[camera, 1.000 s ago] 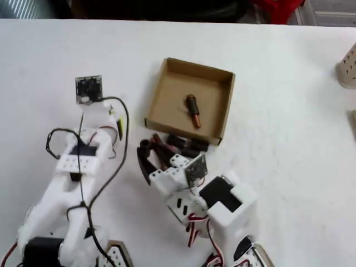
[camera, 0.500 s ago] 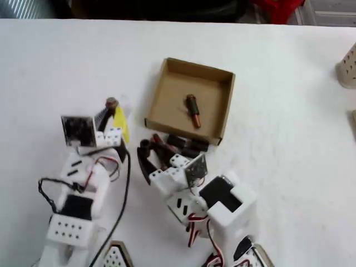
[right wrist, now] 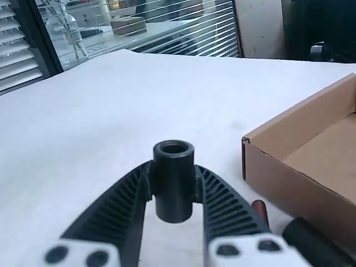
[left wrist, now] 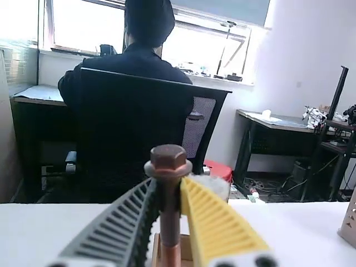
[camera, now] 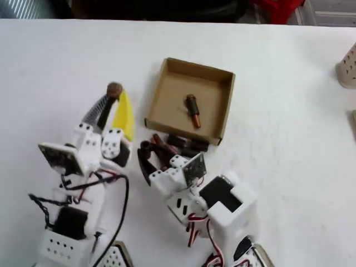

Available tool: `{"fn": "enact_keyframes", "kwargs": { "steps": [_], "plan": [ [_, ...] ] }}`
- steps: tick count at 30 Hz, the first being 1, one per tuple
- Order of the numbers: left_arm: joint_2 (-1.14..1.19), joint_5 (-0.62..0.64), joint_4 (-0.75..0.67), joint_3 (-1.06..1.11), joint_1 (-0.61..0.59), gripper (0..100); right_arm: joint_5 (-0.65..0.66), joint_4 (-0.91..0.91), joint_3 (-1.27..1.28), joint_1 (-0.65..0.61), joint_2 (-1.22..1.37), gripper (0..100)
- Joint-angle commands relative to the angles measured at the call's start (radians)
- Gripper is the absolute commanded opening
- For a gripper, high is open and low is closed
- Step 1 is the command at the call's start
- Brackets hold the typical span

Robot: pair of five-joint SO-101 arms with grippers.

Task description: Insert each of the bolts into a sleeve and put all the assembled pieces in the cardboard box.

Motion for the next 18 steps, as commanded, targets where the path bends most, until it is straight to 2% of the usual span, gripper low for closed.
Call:
{"fn": "enact_keyframes", "kwargs": {
  "steps": [1, 4, 6, 8, 13, 18],
  "plan": [
    [0.364, -0.002, -0.032, -0.334, 0.007, 2, -0.002, 0.002, -0.035, -0.005, -0.004, 1.7],
    [0.582, -0.002, -0.029, -0.465, 0.007, 2, -0.002, 0.002, -0.035, -0.001, -0.004, 1.7],
    [0.633, 0.000, -0.034, -0.477, 0.012, 2, -0.002, 0.002, -0.035, -0.001, -0.004, 1.7],
    [0.631, 0.028, -0.037, -0.450, 0.022, 2, -0.002, 0.004, -0.035, -0.001, -0.002, 1.7],
    [0.601, 0.293, -0.012, -0.425, 0.030, 2, -0.002, 0.004, -0.037, 0.005, -0.002, 1.7],
    [0.595, 0.302, 0.086, -0.388, 0.028, 2, -0.002, 0.004, -0.037, 0.005, -0.002, 1.7]
  ]
}}
